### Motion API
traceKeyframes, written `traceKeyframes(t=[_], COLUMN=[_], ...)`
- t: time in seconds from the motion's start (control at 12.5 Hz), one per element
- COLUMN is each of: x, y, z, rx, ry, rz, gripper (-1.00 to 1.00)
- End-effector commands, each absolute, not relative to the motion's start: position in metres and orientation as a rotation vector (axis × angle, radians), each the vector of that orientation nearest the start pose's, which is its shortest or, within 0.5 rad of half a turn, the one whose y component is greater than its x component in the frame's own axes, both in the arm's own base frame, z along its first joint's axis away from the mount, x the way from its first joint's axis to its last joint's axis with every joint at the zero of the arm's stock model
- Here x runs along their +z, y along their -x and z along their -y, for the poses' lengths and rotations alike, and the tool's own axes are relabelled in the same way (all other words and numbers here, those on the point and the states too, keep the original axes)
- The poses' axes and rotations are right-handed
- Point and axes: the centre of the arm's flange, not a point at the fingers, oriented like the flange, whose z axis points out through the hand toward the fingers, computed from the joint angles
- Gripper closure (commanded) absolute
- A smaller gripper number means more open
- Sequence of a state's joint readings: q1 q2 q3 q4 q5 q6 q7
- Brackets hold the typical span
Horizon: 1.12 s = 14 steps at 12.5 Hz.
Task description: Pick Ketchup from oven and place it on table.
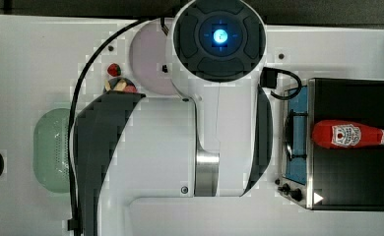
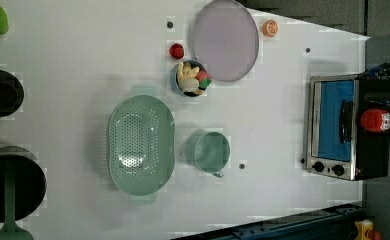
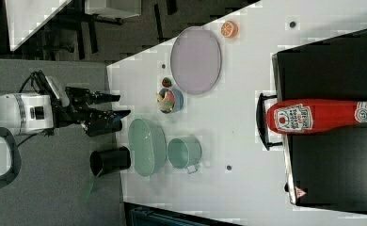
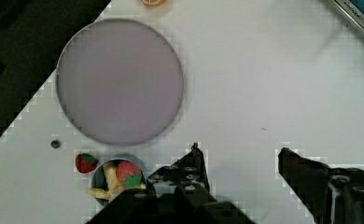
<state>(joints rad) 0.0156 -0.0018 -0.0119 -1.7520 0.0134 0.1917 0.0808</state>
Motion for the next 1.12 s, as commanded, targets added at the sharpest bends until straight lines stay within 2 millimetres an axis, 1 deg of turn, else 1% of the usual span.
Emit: traceKeyframes(t=[0.08, 0.24, 0.4, 0.56, 0.64, 0.8, 1.04, 1.12], x=[0.631, 0.631, 0.631, 0.631, 0.628, 0.612, 0.572, 0.553], y=[-0.430, -0.431, -0.433, -0.441, -0.445, -0.451, -0.458, -0.461], z=[0.033, 0.034, 0.042, 0.062, 0.077, 0.118, 0.187, 0.218], rx=[0.056, 0.055, 0.034, -0.028, -0.049, -0.029, 0.055, 0.047], ry=[2.808, 2.807, 2.788, 2.739, 2.708, 2.640, 2.534, 2.484], rz=[-1.411, -1.413, -1.430, -1.468, -1.500, -1.597, -1.769, -1.847], gripper=[-0.50, -0.96, -1.00, -1.00, -1.00, -1.00, -1.00, -1.00])
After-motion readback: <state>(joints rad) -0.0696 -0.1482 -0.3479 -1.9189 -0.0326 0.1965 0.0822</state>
